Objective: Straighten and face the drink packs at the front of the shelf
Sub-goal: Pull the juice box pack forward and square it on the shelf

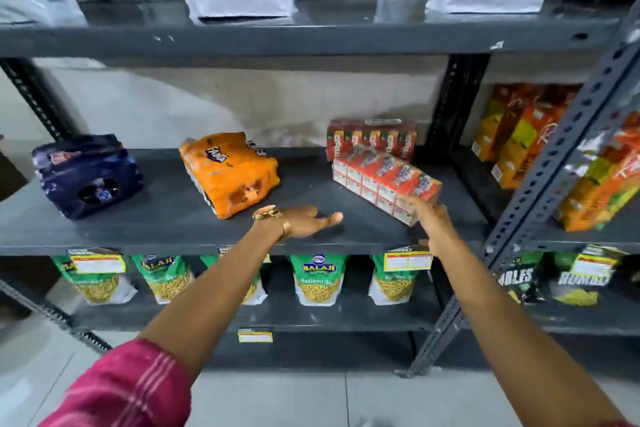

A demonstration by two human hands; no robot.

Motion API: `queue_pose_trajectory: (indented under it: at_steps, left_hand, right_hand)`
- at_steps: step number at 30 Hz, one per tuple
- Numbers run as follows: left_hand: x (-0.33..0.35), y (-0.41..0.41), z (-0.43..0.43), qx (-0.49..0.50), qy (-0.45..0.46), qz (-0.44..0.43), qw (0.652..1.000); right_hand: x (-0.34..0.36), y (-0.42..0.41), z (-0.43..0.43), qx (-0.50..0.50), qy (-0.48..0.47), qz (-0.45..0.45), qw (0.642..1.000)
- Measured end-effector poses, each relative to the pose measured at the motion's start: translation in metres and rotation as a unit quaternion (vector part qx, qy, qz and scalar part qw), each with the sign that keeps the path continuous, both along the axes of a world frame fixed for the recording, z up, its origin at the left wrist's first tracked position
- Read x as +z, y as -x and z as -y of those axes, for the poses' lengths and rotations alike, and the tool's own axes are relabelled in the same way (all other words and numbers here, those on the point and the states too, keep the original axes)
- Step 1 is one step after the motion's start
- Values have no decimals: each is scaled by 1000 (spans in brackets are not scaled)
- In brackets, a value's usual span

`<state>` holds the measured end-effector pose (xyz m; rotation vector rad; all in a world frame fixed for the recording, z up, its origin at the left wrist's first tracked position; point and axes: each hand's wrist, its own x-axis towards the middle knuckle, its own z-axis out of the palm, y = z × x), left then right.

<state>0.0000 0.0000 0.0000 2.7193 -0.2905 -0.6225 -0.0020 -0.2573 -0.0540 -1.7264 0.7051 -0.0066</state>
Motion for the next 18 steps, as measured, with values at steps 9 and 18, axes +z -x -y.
queue_pose_trajectory:
  at_steps: [9, 18]
  left_hand:
    - [7, -110, 88, 50, 80, 165, 982]
    - [-23, -162, 134, 227, 43, 199, 952]
  right_hand:
    - [-21, -73, 32, -8, 103, -38, 994]
    - [-33, -58, 33, -10, 120, 90, 989]
